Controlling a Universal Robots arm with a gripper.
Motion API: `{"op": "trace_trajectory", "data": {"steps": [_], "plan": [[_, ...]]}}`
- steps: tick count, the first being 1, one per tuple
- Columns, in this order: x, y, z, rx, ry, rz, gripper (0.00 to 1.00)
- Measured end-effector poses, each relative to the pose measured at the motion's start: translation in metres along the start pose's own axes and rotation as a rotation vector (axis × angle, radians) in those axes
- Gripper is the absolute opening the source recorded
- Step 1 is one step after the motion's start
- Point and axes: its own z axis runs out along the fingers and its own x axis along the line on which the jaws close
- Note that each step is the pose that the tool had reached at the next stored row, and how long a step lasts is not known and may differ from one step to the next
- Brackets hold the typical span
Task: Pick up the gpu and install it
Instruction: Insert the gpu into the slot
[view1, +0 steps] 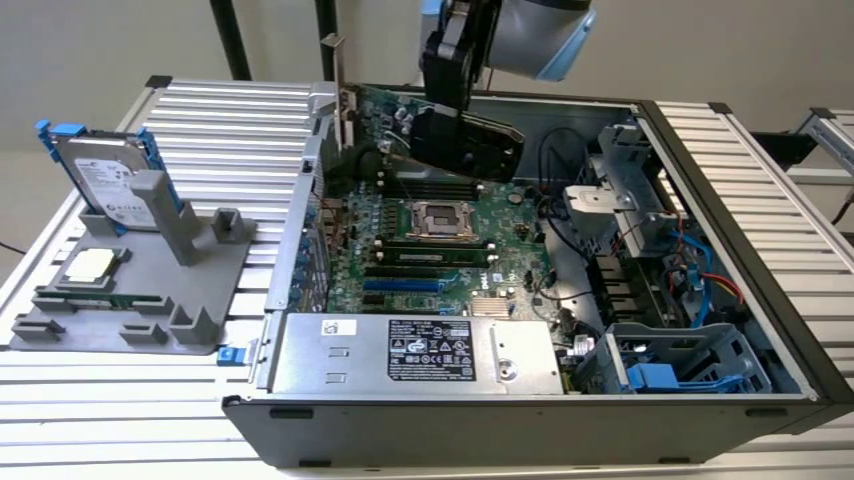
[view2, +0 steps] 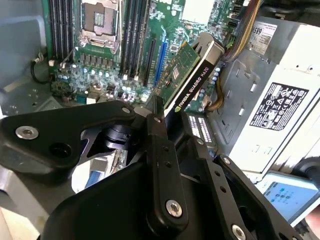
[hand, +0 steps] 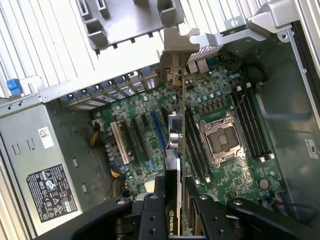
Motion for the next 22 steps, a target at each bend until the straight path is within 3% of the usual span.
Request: {"op": "trace_trajectory", "data": {"steps": [22], "plan": [[0.0,0.0002,-0.0031,-0.0009,0.0059,-0.12,0.0]]}}
